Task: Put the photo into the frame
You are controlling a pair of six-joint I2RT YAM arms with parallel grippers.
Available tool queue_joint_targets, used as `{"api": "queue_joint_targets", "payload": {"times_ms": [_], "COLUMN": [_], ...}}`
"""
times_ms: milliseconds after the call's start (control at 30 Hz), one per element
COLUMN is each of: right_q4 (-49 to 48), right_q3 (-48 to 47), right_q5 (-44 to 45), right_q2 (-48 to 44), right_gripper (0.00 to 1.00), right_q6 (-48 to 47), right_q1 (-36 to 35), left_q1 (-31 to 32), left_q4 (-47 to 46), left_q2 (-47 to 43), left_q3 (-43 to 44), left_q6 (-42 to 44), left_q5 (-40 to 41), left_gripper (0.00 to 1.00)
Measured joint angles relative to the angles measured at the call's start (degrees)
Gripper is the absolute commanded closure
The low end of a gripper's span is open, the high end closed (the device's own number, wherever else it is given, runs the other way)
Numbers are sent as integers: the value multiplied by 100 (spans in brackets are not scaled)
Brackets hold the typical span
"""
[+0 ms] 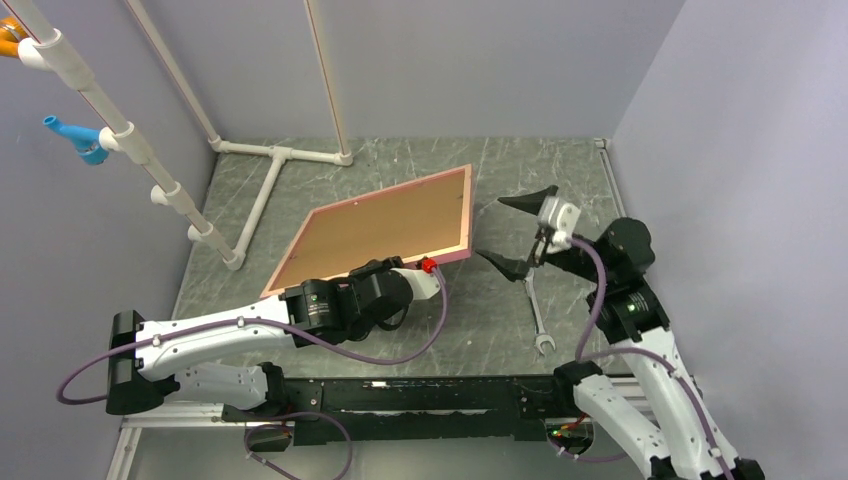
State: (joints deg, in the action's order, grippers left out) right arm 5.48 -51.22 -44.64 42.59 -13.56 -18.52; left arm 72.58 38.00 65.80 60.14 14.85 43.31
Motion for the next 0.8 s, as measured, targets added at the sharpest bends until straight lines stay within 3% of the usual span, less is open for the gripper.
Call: {"api": "queue_joint_targets", "payload": {"times_ms": [133,467,700,800], "right_q4": [-24,2157,2629,2450], "right_q3": [98,-704,-715,-697], "right_q5": [-393,-1191,-1285,-1235], "right_q2": [-374,450,1047,1213], "right_gripper": [1,3,11,20], "right_q6": [-1084,-4052,-4841,-4920], "right_q1": [0,0,-243,-647], "left_q1": [2,7,7,7], "left_q4": [31,90,129,201], "left_q2": [0,-11,-11,-11], "left_q3": [0,0,2,33], "left_q6": [-20,-83,-87,-96], "left_q5": [-31,-63,-107,-127], "left_gripper": [100,100,100,100]}}
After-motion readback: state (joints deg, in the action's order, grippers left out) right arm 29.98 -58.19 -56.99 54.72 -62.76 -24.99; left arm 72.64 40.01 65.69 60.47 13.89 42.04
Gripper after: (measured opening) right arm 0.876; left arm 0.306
